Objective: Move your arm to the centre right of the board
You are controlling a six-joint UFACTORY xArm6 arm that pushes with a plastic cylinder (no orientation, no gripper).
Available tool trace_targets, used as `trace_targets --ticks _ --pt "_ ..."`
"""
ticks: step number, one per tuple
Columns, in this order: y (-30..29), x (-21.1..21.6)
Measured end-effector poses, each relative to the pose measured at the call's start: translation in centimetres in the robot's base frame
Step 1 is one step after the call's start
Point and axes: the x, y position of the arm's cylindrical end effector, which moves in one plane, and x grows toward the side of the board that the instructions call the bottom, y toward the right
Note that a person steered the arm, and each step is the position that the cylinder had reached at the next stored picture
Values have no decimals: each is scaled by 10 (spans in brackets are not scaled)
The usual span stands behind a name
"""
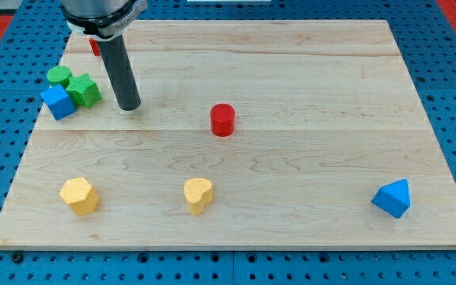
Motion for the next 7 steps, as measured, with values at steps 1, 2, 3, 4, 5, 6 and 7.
trace_targets --ticks 1,2,3,4,5,6,7 --pt "1 1" --pt "1 1" --pt "4 1" --pt "23 1" --pt "34 2" --pt "62 -2" --pt "83 -18"
